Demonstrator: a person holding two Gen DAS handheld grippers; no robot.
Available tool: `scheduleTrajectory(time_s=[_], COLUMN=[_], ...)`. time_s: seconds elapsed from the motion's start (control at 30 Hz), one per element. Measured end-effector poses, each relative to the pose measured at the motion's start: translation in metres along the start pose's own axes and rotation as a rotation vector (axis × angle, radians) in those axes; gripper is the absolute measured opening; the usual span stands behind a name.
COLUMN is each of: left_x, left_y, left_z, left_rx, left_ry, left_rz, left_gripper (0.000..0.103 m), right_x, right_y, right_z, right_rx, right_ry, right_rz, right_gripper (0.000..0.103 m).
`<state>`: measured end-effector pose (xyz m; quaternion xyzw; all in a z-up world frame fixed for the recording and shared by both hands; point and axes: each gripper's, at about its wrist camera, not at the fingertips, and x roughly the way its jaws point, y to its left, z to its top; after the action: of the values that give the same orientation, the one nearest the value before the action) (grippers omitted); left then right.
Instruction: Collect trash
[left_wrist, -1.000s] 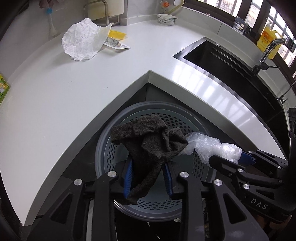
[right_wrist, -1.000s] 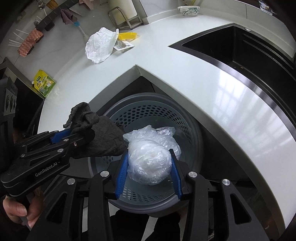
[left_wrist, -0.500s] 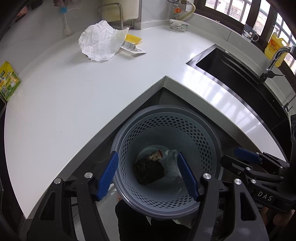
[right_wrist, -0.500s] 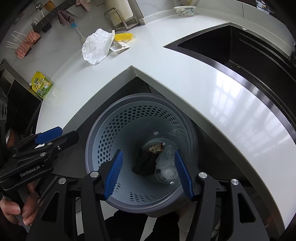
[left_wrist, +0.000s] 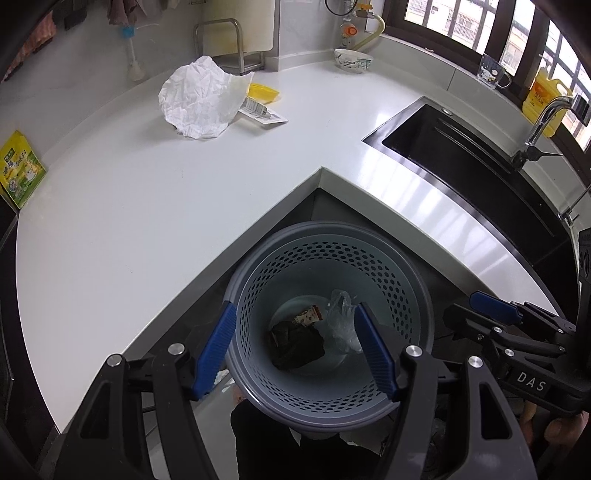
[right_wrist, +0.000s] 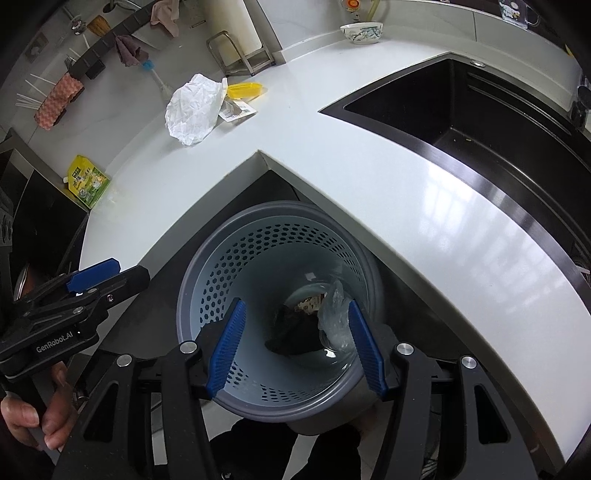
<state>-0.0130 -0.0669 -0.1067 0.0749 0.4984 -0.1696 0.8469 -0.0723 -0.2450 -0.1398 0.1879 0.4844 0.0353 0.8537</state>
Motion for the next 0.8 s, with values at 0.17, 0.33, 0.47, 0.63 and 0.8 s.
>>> scheduleTrajectory(time_s=[0.17, 0.33, 0.47, 0.63, 0.8], left_x=[-0.013, -0.024, -0.030, -0.035, -0.039], left_y=[-0.001, -0.001, 0.001, 0.009, 0.022], left_z=[0.007, 0.013, 0.018, 0.025, 0.038], left_rx=[0.006, 0.004, 0.007, 0.009, 0.012], left_ry=[-0.029, -0.051, -0.073, -0.088, -0.100], left_rz=[0.007, 0.008, 0.008, 0.009, 0.008], left_gripper=[0.066, 0.067, 0.068, 0.068, 0.068], right_x=[-0.011, -0.021, -0.027, -0.029, -0.026], right_y=[0.002, 0.005, 0.006, 0.011, 0.022], right_z=[0.004, 0.009, 0.014, 0.023, 0.036], right_rx=[-0.002, -0.003, 0.003, 0.006, 0.007], right_ry=[-0.030, -0.062, -0.085, -0.101, -0.117], right_rz=[0.015, 0.021, 0.020, 0.019, 0.019], right_gripper=[0.056, 0.056, 0.056, 0.056, 0.056])
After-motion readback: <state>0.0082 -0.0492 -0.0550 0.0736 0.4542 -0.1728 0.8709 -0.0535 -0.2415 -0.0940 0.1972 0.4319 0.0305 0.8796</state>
